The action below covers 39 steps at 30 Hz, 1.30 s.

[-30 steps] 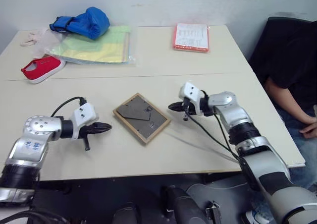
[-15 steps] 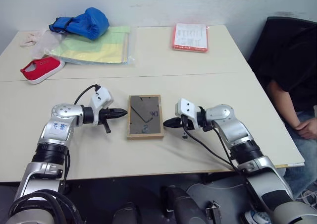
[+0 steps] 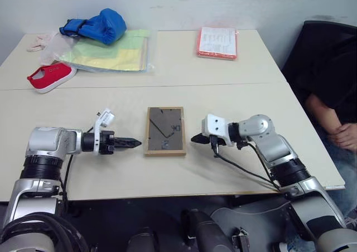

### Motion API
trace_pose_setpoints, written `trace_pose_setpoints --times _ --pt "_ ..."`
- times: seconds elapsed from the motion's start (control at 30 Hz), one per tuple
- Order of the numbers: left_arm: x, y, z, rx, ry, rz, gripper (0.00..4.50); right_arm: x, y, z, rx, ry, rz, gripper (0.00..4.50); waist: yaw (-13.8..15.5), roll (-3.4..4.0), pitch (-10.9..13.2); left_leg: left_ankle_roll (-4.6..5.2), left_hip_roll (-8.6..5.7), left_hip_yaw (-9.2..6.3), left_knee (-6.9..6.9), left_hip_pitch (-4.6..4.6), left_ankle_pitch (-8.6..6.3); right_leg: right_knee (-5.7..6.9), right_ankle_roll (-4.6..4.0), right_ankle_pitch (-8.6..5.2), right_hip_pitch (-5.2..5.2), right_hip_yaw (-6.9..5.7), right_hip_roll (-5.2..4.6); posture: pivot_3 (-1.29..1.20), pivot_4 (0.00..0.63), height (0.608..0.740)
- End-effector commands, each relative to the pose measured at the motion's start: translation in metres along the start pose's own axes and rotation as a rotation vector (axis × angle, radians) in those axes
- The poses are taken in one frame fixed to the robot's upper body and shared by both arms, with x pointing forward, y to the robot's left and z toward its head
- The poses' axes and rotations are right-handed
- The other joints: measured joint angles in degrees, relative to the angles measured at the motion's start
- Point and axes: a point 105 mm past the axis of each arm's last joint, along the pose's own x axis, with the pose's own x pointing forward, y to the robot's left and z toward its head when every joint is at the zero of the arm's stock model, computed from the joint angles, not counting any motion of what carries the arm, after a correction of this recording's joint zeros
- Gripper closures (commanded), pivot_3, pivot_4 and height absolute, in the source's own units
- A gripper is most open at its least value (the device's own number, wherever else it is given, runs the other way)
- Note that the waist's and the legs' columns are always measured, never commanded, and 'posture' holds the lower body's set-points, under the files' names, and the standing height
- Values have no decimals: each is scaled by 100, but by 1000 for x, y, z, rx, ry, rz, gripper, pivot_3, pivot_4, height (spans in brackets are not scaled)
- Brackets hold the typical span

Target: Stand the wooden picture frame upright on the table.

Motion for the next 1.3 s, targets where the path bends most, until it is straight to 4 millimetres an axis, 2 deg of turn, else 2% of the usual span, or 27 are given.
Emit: trace_pose_setpoints --times 0.03,0.1,0.23,0.33,0.47,0.57,0.73,0.83,0.87,0.97,1.07,1.17,1.3 --pt "16 -6 -6 -42 43 -17 621 3 -7 9 -43 -17 -32 4500 3 0 0 -1 0 0 0 1 0 0 0 0 0 0 -1 0 150 740" --pt "29 0 -14 -38 82 31 38 6 -5 11 -50 -21 -23 4500 23 2 -3 -2 0 0 0 9 1 0 0 0 7 0 -2 0 150 740" --pt "48 1 -21 -56 119 41 38 11 -2 14 -61 -26 -15 4500 130 19 -22 0 -9 0 0 49 0 -3 0 0 45 1 -9 0 150 740" --pt "66 -11 -24 -60 138 -23 38 14 -2 17 -64 -30 -11 4500 191 26 -29 1 -11 2 -2 65 -1 -5 1 -1 63 3 -9 0 150 740" --pt "83 -27 -16 -70 118 -92 38 16 -2 17 -63 -33 -13 4500 298 28 -31 8 -17 -1 -2 70 -5 -12 3 -2 73 2 -14 0 150 740" --pt "79 -32 -3 -73 72 -111 650 14 -3 17 -60 -34 -21 4500 311 28 -31 10 -17 -2 -2 66 -6 -16 4 -2 72 1 -14 0 150 740" --pt "69 -32 3 -76 49 -112 2132 11 -3 15 -61 -34 -36 4500 222 24 -29 5 -14 1 -2 52 -3 -7 4 -2 48 2 -13 0 150 740" --pt "53 -39 11 -56 14 -146 3011 -7 -13 22 18 -82 -98 4500 130 23 -28 -4 -14 2 -2 40 2 5 4 -2 33 3 -12 0 150 740" --pt "49 -42 12 -47 7 -157 3171 -12 -14 25 34 -97 -104 4500 112 23 -26 -6 -13 2 -2 40 3 8 3 -2 30 4 -12 0 150 740" --pt "41 -55 17 1 -14 -195 3171 -37 -23 45 203 -205 -111 3964 60 23 -24 -11 -9 1 -4 33 6 11 3 -3 22 4 -10 0 150 740" --pt "37 -66 17 46 -25 -223 3171 -52 -29 70 334 -313 -88 2964 37 23 -24 -11 -7 -2 -4 29 6 11 2 -3 21 1 -10 0 150 740" --pt "37 -79 17 108 -26 -251 3171 -52 -35 96 441 -396 -58 1971 -13 23 -24 -13 -7 -2 -4 28 7 13 2 -3 17 1 -9 0 150 740" --pt "39 -94 17 180 -39 -299 3171 -36 -45 107 499 -415 -51 644 -13 23 -24 -17 -4 -4 -7 28 9 13 -3 -5 15 2 -5 0 150 740"
